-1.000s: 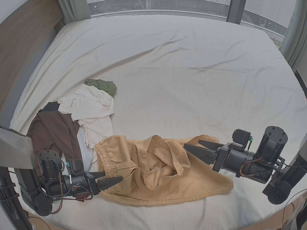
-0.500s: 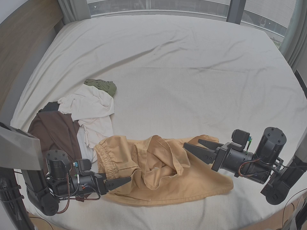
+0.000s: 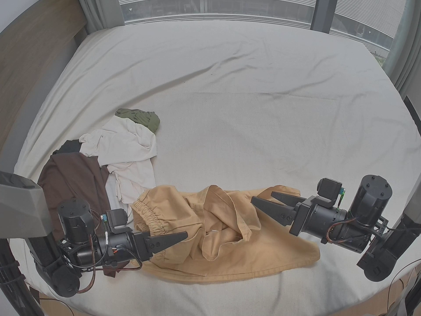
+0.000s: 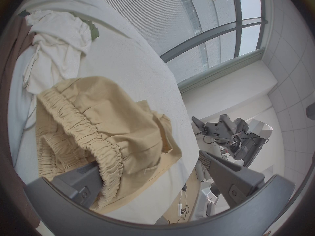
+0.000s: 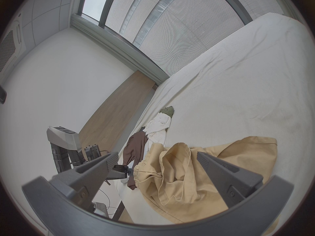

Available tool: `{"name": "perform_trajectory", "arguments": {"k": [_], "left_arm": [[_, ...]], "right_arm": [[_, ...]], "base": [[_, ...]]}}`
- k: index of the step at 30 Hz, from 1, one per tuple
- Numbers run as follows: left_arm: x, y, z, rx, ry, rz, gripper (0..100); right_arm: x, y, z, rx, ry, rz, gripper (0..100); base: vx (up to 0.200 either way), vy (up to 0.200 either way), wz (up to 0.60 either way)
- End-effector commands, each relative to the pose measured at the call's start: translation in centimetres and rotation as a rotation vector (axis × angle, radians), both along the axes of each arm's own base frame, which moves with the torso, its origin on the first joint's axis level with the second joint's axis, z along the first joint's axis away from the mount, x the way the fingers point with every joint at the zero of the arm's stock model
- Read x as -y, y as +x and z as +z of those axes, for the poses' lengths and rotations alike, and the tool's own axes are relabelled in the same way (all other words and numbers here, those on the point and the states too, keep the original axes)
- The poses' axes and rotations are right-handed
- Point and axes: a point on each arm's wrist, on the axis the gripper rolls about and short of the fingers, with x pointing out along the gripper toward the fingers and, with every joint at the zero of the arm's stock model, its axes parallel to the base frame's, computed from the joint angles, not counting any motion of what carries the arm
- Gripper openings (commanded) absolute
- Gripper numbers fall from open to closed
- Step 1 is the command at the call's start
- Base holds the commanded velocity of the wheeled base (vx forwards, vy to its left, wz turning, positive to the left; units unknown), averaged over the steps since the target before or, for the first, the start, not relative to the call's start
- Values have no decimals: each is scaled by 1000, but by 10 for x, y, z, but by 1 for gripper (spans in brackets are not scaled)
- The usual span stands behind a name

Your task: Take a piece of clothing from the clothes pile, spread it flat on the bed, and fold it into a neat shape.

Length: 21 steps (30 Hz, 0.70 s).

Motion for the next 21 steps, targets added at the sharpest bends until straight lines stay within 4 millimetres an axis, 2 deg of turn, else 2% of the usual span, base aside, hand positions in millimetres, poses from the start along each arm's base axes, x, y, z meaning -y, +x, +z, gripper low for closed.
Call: {"name": "perform_trajectory", "arguments": {"k": [1, 5, 12, 15, 21], "left_arm": [[3, -6, 16, 43, -36, -16, 100], [3, -9, 20, 29, -59, -15, 100], [10, -10, 0, -9, 2, -50, 100], [12, -4, -14, -8, 52, -45, 100], [14, 0, -18, 11, 76, -39, 100]], "right_arm": [[0, 0, 0, 2, 1, -1, 100], [0, 0, 0, 3, 0, -1, 100], [-1, 0, 0, 3, 0, 2, 100], [-1, 0, 0, 2, -1, 3, 100], [-1, 0, 0, 2, 1, 5, 100]], "base": [[0, 0, 0], [0, 0, 0], [0, 0, 0], [0, 0, 0], [0, 0, 0]]}}
